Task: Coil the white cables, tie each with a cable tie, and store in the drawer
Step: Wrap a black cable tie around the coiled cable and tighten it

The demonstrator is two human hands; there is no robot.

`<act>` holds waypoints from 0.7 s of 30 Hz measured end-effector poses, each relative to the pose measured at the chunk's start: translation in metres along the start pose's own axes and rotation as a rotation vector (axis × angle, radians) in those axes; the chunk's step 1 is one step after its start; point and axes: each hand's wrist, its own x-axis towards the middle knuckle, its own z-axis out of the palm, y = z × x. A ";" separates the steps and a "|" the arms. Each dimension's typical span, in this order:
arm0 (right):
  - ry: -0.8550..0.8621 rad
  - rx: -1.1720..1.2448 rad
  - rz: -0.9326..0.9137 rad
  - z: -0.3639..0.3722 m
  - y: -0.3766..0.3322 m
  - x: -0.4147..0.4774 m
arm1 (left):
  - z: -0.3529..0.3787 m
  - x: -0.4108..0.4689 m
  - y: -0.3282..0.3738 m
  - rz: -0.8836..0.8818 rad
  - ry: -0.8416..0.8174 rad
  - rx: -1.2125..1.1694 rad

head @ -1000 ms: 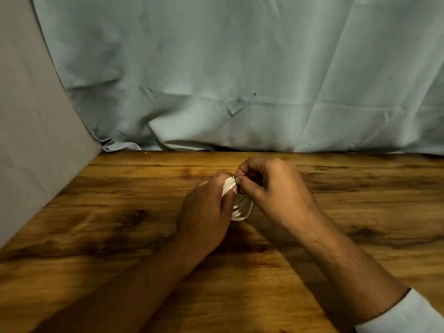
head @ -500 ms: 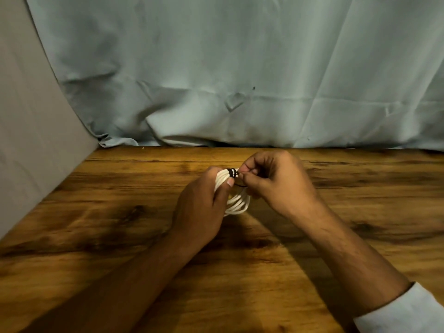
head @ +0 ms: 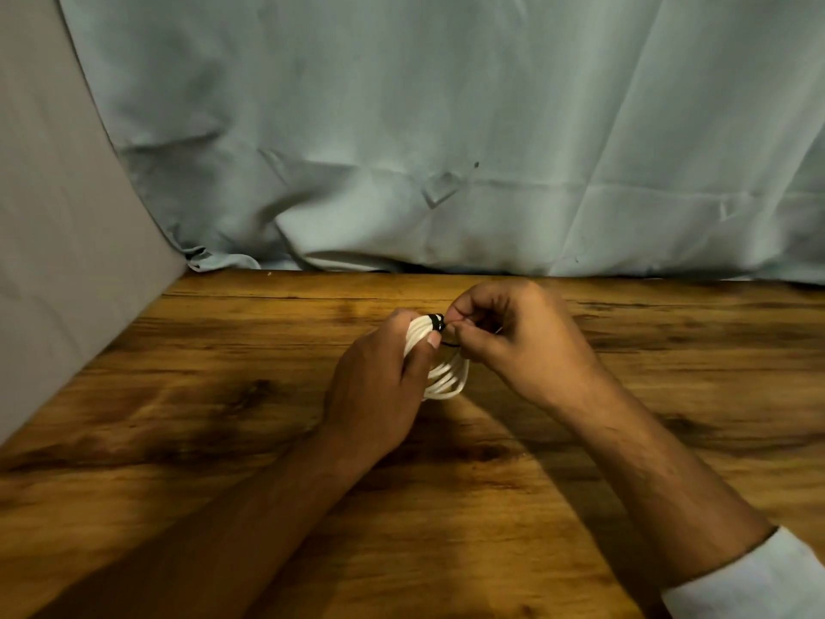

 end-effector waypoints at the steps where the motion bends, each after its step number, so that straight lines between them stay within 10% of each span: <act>1: 0.000 -0.004 -0.005 0.000 0.000 0.000 | 0.000 0.000 0.000 0.003 -0.005 -0.005; 21: -0.026 0.141 0.074 0.000 0.001 0.003 | 0.000 0.001 -0.002 0.002 -0.007 -0.142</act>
